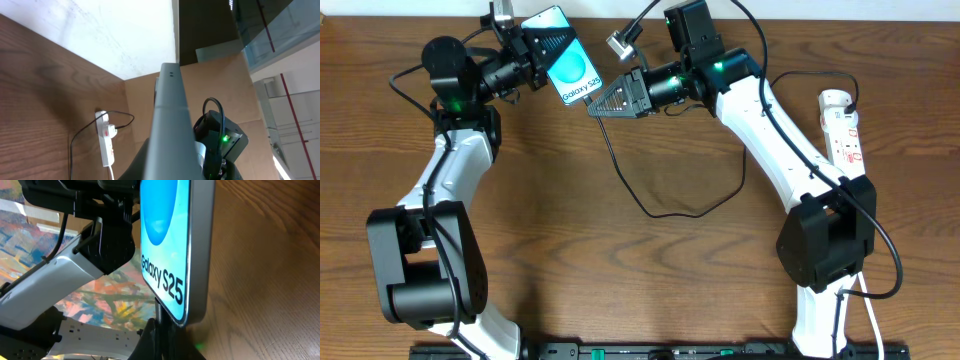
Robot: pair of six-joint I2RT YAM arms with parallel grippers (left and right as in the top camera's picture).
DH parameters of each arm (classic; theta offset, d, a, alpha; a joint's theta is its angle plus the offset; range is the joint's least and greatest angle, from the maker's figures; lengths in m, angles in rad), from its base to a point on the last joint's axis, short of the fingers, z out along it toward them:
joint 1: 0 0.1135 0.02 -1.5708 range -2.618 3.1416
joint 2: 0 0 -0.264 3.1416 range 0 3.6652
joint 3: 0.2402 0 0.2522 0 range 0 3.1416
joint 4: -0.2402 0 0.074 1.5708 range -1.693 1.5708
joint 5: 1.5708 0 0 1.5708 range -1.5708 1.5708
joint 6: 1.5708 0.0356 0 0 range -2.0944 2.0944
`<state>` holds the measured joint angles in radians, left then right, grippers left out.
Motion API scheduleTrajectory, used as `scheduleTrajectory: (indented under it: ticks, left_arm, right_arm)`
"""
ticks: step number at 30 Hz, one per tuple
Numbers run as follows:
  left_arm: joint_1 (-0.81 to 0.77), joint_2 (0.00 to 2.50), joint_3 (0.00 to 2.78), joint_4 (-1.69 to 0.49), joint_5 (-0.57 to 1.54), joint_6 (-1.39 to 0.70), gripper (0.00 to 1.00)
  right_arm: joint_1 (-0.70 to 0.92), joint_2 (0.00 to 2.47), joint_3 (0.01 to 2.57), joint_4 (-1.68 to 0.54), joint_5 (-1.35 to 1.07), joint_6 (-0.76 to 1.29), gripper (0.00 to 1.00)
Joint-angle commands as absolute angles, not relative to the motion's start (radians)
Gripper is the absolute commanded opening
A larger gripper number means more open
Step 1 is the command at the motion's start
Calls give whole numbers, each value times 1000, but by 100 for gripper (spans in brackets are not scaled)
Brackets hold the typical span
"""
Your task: Plug charger to phone and switch on socket
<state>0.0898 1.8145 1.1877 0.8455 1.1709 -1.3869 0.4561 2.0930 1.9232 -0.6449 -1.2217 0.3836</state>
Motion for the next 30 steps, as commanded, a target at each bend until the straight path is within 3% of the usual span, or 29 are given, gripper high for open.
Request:
scheduleTrajectory:
  ticks: [1, 5, 11, 17, 20, 21, 30]
  left_arm:
    - [66, 1808, 1195, 852, 1323, -1376, 8]
    - [66, 1808, 1195, 852, 1323, -1377, 7]
    - [66, 1808, 1195, 852, 1322, -1377, 7]
    - [67, 1808, 1195, 852, 1322, -1377, 8]
    - [68, 1808, 1195, 852, 1322, -1369, 7]
    - [69, 1808, 1195, 851, 1322, -1368, 8]
    - [106, 1808, 1195, 851, 1336, -1362, 7]
  right_arm:
    - [437, 2074, 1941, -609, -1127, 397, 1]
    - [437, 2074, 1941, -609, -1127, 405, 10]
    - [437, 2074, 1941, -609, -1132, 404, 51]
    - [437, 2074, 1941, -609, -1135, 403, 72]
    - [437, 2074, 1941, -609, -1136, 403, 96]
    - [437, 2074, 1941, -609, -1136, 403, 99]
    - [417, 2074, 1941, -610, -1135, 395, 99]
